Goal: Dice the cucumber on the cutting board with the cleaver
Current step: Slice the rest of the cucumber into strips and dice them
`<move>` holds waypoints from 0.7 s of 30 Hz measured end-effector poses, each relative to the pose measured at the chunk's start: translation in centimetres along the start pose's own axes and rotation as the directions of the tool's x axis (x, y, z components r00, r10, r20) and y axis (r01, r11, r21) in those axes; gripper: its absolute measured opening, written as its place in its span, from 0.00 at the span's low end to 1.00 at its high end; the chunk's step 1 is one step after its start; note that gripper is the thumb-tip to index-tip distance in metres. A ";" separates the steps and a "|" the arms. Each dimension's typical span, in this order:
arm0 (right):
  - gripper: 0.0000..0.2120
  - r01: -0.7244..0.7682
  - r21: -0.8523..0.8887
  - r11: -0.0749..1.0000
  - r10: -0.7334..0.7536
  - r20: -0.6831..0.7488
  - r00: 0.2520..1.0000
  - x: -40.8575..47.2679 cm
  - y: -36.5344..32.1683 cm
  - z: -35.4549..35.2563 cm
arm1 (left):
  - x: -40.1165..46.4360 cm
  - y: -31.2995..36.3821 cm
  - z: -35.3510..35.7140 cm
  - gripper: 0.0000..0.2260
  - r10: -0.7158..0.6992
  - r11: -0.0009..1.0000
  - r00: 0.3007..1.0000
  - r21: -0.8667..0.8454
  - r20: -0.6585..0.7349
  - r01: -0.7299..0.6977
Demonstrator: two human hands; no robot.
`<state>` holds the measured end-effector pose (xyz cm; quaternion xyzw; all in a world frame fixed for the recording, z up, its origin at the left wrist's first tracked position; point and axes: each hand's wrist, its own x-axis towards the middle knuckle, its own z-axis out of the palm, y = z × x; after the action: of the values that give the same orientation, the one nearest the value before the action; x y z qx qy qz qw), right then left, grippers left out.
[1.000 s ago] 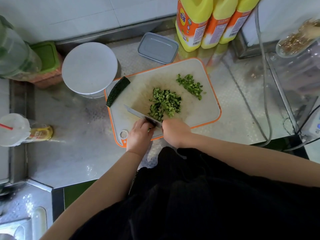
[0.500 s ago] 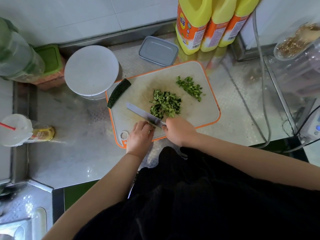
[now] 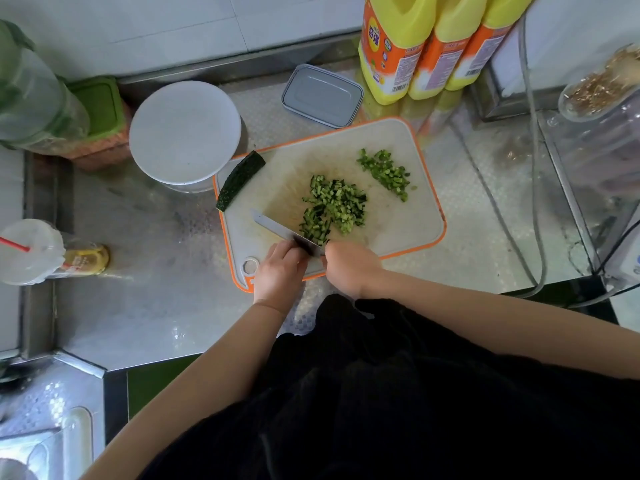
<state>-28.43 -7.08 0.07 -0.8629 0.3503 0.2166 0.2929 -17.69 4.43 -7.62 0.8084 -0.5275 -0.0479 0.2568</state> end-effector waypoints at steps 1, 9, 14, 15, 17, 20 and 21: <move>0.06 -0.011 0.040 0.999 0.011 0.001 1.000 0.2 0.2 -0.1 | 0.0 0.0 -0.1 0.09 0.016 1.000 1.000 0.008 -0.005 -0.015; 0.12 -0.050 0.145 0.988 0.055 -0.030 0.998 0.1 1.7 -1.2 | -0.8 0.4 -0.8 0.09 -0.019 1.000 1.000 -0.025 -0.017 0.019; 0.12 0.029 0.043 0.999 -0.028 -0.015 0.999 -1.3 0.6 -1.0 | -1.2 0.1 -0.9 0.13 -0.084 0.995 0.996 0.053 0.017 0.083; 0.10 0.031 0.021 0.999 -0.031 -0.006 1.000 -1.4 0.4 -0.8 | -1.1 0.2 -1.0 0.13 -0.095 0.993 0.995 0.074 0.025 0.093; 0.07 0.022 -0.014 1.000 -0.022 -0.010 1.000 -1.3 0.0 -0.5 | -1.0 0.4 -1.0 0.13 -0.107 0.990 0.994 0.093 0.031 0.103; 0.04 0.005 -0.060 0.998 -0.007 -0.022 1.000 -1.0 -0.2 -0.1 | -0.9 0.4 -1.0 0.13 -0.117 0.990 0.993 0.086 0.029 0.114; 0.03 0.002 -0.070 0.998 -0.004 -0.019 1.000 -0.9 -0.3 0.1 | -0.9 0.4 -1.0 0.13 -0.118 0.990 0.993 0.084 0.024 0.116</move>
<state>-28.86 -6.42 0.61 -0.8752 0.3441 0.2200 0.2594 -18.03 5.45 -6.72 0.8470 -0.4844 -0.0529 0.2125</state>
